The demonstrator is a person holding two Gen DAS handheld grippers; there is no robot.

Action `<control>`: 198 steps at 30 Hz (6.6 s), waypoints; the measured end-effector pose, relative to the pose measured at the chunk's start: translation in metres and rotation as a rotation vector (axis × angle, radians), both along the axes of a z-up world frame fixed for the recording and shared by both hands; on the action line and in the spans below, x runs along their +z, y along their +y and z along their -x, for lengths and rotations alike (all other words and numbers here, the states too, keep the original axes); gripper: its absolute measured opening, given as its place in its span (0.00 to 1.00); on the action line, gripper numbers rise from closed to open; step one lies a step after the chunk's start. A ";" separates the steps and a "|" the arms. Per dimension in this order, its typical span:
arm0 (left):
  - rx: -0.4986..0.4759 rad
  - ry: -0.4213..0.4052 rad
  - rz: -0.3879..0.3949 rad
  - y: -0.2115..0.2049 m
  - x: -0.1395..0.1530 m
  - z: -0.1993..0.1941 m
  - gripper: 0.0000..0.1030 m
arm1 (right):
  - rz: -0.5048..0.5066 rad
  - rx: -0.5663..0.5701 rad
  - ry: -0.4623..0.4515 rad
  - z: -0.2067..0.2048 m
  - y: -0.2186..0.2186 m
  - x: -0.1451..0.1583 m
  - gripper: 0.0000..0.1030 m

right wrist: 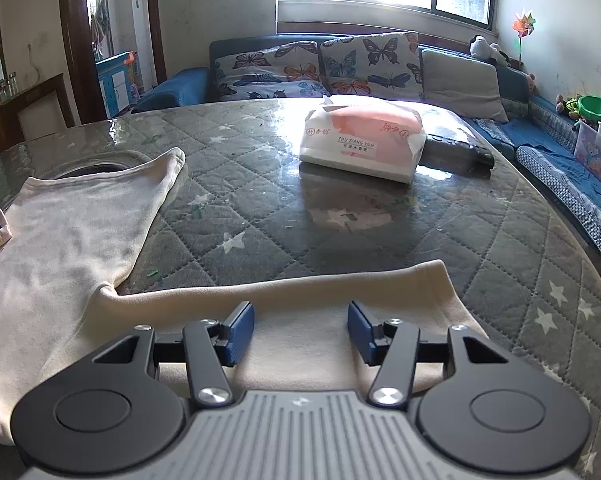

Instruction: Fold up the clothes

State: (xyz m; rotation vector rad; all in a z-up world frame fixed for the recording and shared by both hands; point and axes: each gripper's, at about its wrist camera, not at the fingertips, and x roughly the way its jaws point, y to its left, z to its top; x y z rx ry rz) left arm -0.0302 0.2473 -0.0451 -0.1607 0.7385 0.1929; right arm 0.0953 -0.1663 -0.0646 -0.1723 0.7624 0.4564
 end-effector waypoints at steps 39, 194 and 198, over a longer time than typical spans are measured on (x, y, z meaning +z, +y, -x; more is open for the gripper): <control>0.131 -0.094 -0.002 0.020 0.022 0.052 0.03 | -0.011 0.129 -0.057 0.038 0.028 0.024 0.53; -0.465 -0.042 -0.062 -0.219 0.002 0.034 0.55 | -0.367 -0.062 -0.081 0.025 -0.066 0.101 0.04; -0.426 -0.082 -0.064 -0.200 0.015 0.050 0.58 | -0.392 0.060 -0.083 0.041 -0.034 0.125 0.04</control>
